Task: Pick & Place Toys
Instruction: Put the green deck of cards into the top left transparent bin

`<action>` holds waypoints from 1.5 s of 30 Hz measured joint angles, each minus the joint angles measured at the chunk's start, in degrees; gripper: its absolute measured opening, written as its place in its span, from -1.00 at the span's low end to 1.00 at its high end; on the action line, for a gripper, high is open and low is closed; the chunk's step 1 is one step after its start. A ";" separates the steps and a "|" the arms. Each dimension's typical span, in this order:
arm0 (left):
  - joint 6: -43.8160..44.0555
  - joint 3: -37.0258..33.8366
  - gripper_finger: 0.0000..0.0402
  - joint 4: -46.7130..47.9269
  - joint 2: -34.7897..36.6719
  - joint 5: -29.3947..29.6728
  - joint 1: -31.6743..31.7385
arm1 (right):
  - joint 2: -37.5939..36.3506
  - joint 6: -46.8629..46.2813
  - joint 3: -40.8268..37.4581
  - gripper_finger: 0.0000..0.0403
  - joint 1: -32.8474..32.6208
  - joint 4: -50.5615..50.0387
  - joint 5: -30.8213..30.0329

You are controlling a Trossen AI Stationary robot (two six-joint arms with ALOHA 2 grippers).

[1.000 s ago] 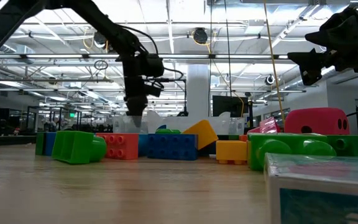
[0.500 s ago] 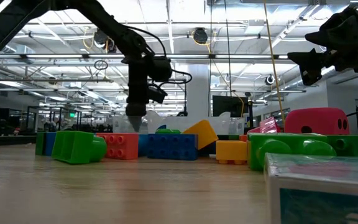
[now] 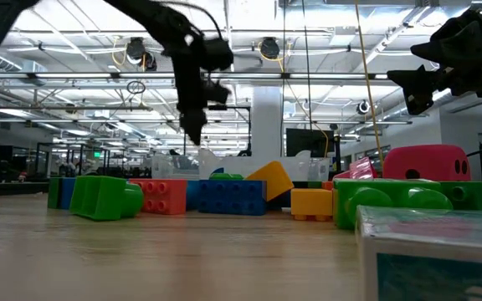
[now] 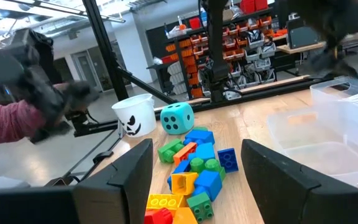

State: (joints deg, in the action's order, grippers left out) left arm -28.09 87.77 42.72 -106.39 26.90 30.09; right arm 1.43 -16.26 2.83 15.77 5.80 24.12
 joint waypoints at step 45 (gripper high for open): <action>36.43 -63.58 0.89 -50.76 68.23 10.48 -53.67 | -0.02 -6.70 0.00 0.07 -0.26 5.52 -0.03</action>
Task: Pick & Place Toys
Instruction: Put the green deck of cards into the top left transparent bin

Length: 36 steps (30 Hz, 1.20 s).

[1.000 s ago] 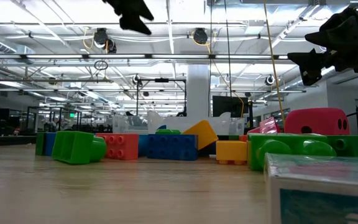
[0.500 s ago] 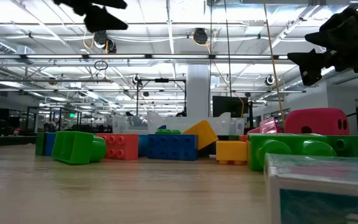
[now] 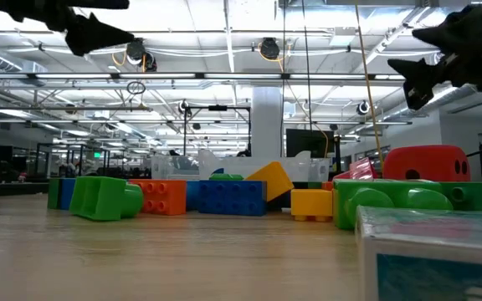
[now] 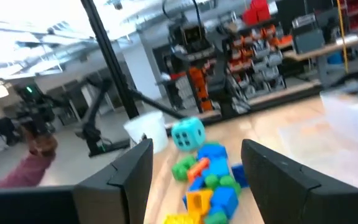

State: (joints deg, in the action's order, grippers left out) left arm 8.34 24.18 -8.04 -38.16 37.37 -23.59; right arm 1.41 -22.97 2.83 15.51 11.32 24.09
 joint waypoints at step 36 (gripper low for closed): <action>-6.09 -14.08 0.89 14.56 37.85 -2.79 -1.47 | 29.07 5.89 1.69 0.07 -24.77 31.26 -21.00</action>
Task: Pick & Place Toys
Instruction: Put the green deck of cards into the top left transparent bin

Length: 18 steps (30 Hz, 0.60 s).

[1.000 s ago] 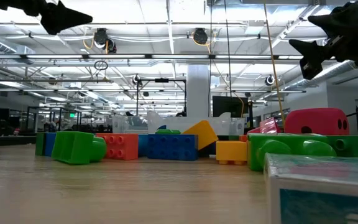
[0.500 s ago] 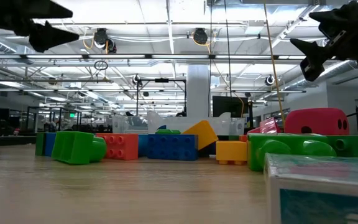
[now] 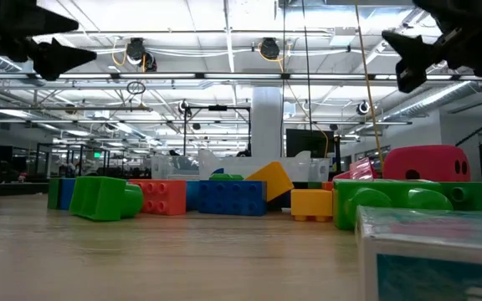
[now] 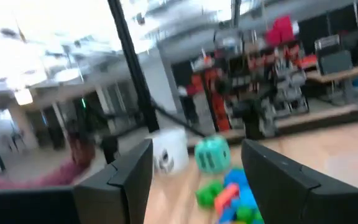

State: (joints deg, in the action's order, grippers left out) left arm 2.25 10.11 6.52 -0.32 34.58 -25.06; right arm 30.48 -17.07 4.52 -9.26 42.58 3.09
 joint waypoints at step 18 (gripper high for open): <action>-2.16 0.07 0.89 2.32 -0.04 8.43 -0.04 | 54.94 10.80 42.63 0.07 -19.77 -23.60 1.08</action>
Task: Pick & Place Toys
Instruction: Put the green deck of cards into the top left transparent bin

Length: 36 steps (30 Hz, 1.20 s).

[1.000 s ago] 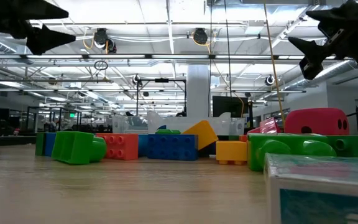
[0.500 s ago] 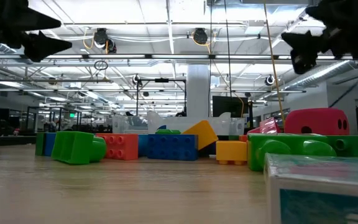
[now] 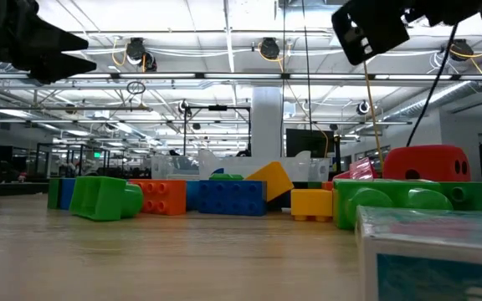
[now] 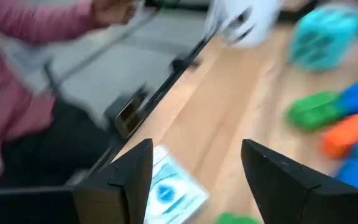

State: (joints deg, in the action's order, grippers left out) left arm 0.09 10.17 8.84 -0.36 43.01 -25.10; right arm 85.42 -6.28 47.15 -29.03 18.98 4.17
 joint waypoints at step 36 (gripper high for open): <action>0.16 0.02 0.89 -0.04 0.00 -0.03 0.00 | 26.38 8.60 17.89 -0.85 -3.59 -0.71 -21.31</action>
State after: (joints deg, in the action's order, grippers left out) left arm 0.25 10.20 8.80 -0.36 42.98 -25.10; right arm 111.81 2.32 65.04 -32.63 18.27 -17.14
